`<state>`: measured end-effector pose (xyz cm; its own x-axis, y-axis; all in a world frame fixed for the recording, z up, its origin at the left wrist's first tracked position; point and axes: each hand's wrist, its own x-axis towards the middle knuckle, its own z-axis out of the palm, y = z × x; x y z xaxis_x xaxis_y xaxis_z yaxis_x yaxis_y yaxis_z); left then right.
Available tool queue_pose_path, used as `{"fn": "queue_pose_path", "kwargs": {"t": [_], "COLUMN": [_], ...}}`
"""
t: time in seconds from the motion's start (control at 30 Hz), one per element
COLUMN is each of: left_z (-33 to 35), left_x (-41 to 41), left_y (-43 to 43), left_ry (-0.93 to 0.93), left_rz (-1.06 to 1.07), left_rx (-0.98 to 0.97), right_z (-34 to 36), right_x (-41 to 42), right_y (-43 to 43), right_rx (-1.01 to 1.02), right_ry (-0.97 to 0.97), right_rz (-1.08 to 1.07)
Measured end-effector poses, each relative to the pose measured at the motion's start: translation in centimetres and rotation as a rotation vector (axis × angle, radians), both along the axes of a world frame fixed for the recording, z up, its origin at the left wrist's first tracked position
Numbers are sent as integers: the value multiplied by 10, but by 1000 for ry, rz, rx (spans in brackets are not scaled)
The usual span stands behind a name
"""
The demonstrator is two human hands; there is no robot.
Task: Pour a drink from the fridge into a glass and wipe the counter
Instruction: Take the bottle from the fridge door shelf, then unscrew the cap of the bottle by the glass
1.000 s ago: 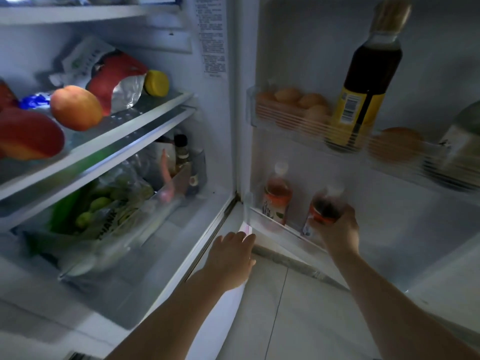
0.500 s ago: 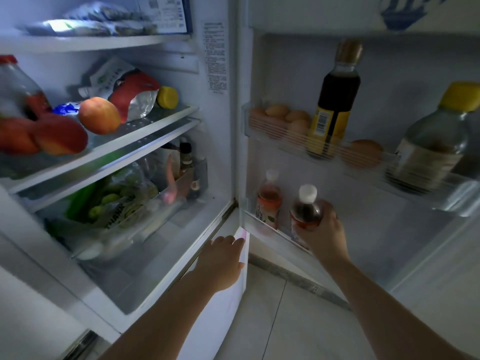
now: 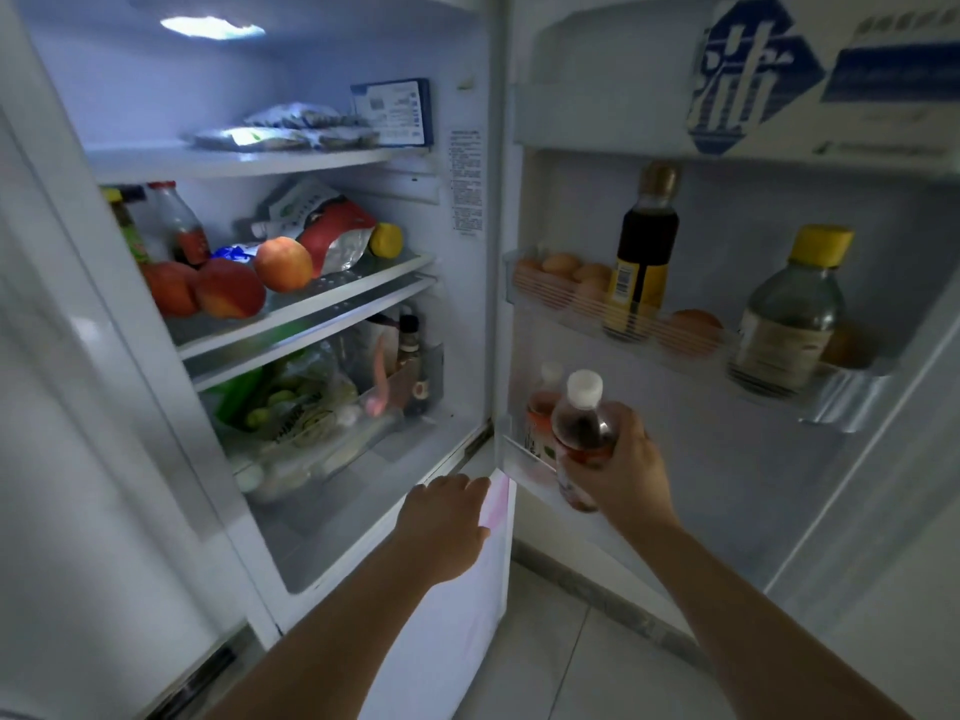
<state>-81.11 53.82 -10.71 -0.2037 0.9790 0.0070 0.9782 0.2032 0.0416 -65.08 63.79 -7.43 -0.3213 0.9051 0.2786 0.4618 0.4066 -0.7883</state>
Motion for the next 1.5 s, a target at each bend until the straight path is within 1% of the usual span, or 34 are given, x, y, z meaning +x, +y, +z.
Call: {"fn": "queue_pose_path", "kwargs": {"t": [0.3,0.5,0.7,0.97,1.1,1.3,1.5], "left_z": [1,4,6,8,9,14,22], "left_x": [-24,-38,-39,-10,5,15,4], "left_y": [-73,-154,-271,-439,-510,-589,-644], "left_ry": [-30,-57,-67,-74,-79,-98,-148], "left_rz": [165,356,585,927,1077,1314,1537], "left_rx": [-1,25,-9,-32,-23,-31,13], "right_z": [-16,-21,-25,-45,-44,-40,-38], "right_x": [-34,-71,-104,-133,-140,-164,-212], "right_y": [-51,-113,-206,-351,-418,-498,-564], "right_rx": [-100,-50,-7,7,5,-33,-3], "right_ry": [-46,-51,22,-2,36,63,78], "right_rz": [172,350,602,940,1110,1331,1519]}}
